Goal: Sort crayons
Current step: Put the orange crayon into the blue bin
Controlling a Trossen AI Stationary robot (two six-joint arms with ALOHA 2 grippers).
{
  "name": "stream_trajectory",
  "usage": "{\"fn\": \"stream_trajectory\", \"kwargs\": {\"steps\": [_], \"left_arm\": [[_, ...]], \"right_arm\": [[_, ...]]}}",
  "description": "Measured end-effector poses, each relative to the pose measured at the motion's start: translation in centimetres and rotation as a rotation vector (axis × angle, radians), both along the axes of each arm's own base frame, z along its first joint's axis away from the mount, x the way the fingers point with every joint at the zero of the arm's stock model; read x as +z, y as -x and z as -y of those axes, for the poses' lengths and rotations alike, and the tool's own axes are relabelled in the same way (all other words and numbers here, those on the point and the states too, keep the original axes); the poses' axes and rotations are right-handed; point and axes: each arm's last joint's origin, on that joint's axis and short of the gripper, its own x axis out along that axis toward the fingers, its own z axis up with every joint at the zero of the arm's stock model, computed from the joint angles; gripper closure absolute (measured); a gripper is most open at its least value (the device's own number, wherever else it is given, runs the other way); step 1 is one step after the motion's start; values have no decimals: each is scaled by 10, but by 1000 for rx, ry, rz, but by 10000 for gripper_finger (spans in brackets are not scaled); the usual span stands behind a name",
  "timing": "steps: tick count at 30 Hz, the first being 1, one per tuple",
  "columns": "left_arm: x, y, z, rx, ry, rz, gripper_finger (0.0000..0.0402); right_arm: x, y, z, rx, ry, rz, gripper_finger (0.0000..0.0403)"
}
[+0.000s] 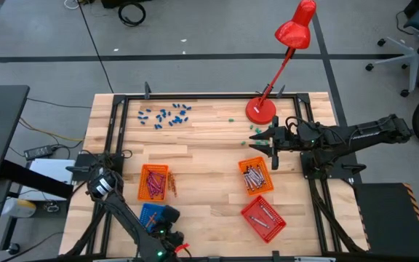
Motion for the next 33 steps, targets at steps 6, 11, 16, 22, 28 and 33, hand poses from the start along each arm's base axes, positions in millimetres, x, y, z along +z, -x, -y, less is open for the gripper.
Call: {"fn": "stream_trajectory", "kwargs": {"steps": [6,11,16,22,28,33], "left_arm": [[50,-28,-2,26,13,310,385],[92,-39,-5,296,117,602,395],[102,-37,-3,742,278,756,390],[92,-31,4,1125,374,652,389],[75,-22,10,1189,327,611,389],[64,-31,-13,1237,241,637,389]], "right_arm": [[0,0,0,0,0,0,264],[0,0,0,13,-5,0,264],[0,0,-1,25,-9,-1,264],[0,0,-1,25,-13,0,264],[0,0,-1,33,-17,1,264],[1,-1,-1,33,-19,10,264]]}}
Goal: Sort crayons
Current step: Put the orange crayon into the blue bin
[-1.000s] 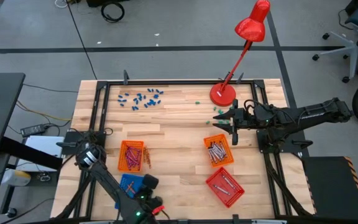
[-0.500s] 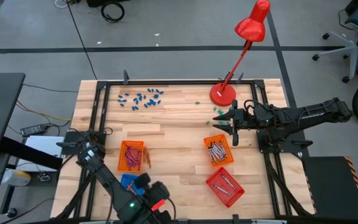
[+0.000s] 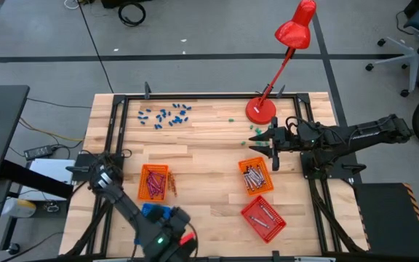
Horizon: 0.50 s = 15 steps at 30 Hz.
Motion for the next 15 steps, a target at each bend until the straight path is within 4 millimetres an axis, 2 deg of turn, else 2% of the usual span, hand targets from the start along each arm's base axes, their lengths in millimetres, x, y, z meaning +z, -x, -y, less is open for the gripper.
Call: {"fn": "stream_trajectory", "kwargs": {"steps": [5,10,15], "left_arm": [[-17,-20,-34,143,-31,-52,388],[-36,-41,-76,247,-39,-156,388],[-54,-53,-114,354,-41,-242,385]], "right_arm": [[-1,-1,0,0,1,-5,264],[-1,-1,0,1,9,-8,264],[-2,-1,0,2,11,-14,264]]}}
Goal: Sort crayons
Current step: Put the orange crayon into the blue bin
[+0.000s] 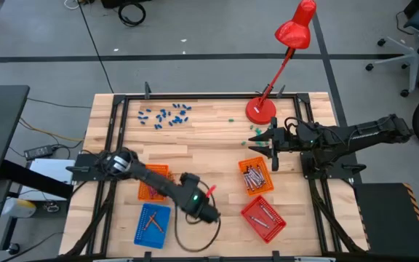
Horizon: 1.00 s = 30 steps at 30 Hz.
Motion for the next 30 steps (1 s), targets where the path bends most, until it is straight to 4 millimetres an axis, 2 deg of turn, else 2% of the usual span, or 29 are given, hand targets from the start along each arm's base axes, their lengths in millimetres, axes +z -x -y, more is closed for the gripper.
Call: {"fn": "stream_trajectory", "kwargs": {"steps": [4,9,13,18,24,30], "left_arm": [[-15,-2,-15,22,-8,-36,365],[-28,-11,-15,-62,48,23,325],[-31,-5,-15,-83,26,-34,302],[-28,4,-13,-91,-34,-86,297],[-27,4,-13,-115,-59,-80,296],[-25,5,-22,-144,-106,-140,296]], "right_arm": [[-1,0,0,1,5,-9,264],[-1,0,0,3,19,-15,264],[-1,0,0,3,19,-16,264],[-1,0,0,1,12,-16,264],[-1,0,0,0,5,-15,264],[-1,0,0,0,4,-15,264]]}}
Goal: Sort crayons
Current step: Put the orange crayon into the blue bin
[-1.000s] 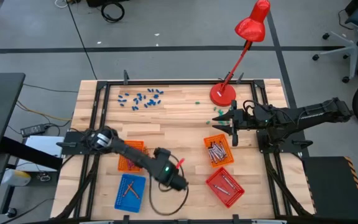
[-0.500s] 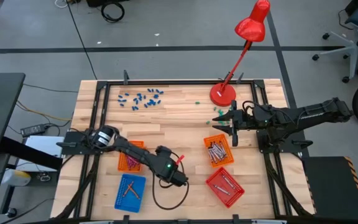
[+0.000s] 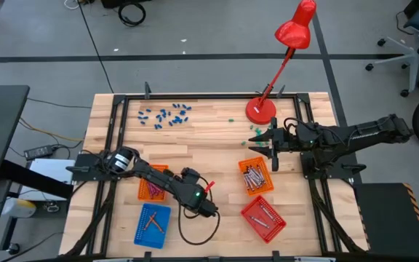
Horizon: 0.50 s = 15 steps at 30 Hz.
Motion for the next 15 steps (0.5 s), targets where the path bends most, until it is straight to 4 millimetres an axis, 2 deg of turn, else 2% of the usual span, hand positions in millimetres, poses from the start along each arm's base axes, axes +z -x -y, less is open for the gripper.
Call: {"fn": "stream_trajectory", "kwargs": {"steps": [4,11,15], "left_arm": [[11,-1,-8,-29,4,15,296],[57,11,-18,-62,-49,169,296],[72,16,-21,-68,-80,231,297]], "right_arm": [[0,0,0,0,0,-1,264],[-2,0,0,-1,-3,-17,264],[-2,0,-1,19,-14,-17,264]]}}
